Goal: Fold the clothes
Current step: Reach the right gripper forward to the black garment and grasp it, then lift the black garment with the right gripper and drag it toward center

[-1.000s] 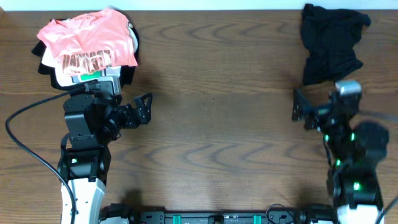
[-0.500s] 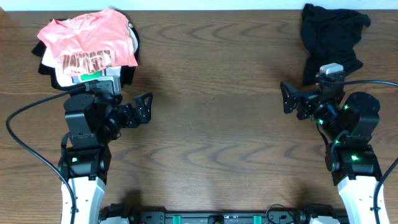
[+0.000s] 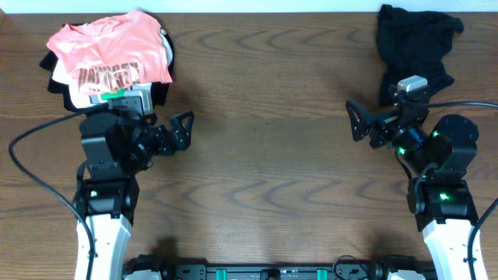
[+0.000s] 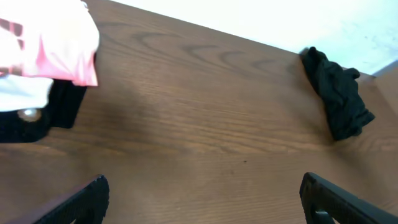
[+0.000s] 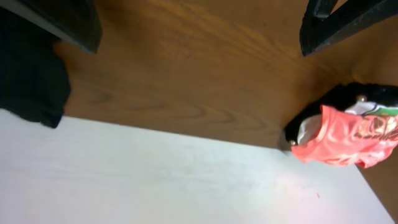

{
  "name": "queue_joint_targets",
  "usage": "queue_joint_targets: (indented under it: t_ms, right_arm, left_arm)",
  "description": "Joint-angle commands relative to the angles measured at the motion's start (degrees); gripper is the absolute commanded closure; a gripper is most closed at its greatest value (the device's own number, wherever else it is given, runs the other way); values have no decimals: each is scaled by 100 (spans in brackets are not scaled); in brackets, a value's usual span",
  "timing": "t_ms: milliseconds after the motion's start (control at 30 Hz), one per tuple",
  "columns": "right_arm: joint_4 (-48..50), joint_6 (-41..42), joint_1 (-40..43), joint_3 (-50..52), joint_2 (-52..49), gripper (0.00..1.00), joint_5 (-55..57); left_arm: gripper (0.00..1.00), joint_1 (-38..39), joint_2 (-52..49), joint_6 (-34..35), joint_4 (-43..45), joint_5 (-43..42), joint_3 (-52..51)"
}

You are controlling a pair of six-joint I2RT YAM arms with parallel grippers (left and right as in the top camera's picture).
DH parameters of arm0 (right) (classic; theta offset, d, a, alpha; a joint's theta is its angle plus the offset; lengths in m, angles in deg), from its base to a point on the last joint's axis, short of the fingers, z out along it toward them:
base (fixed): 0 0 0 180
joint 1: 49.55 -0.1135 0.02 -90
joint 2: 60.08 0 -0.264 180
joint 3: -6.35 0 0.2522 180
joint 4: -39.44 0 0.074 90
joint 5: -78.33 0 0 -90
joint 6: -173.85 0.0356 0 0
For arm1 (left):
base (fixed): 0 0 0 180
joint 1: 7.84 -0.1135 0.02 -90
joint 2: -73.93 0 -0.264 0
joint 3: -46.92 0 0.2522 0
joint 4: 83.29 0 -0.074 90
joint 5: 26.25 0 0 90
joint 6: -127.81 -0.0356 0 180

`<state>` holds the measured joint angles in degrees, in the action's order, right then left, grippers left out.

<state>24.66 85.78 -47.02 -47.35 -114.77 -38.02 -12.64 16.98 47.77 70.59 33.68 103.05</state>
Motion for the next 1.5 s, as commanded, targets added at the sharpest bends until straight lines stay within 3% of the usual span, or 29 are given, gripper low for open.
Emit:
queue_joint_targets:
  t_ms: [0,300,500,700,933,1000,1100,1200,1467]
  right_arm:
    - [-57,-26,63,-426,-284,1,400]
    - [-1235,-160,79,-2341,-1976,1,1611]
    - [-1738,-160,262,-3390,-3189,1,2302]
    - [-2328,-181,704,-4096,-4315,1,2291]
    - [-1950,-179,946,-4083,-4929,1,1749]
    - [-1727,-212,946,-4083,-5152,5,1738]
    - [-1493,-308,957,-4083,-5510,22,1757]
    - [-1384,-293,957,-4083,-5838,29,1762]
    - [-1270,439,951,-4083,-6432,34,2505]
  left_arm:
    - [2,170,-455,153,42,-146,525]
    - [2,715,-1965,101,-691,-142,2031]
    - [2,1029,-2396,15,-1049,234,2398]
    - [2,1403,-2474,-160,-1513,938,2400]
    - [2,1707,-2474,-313,-1943,1027,2391]
    - [2,1727,-2476,-310,-2020,1027,2387]
    - [2,1727,-2476,-313,-2153,1027,2367]
    - [2,1727,-2476,-310,-2170,1027,2302]
    - [2,1727,-2522,-308,-2144,1460,2234]
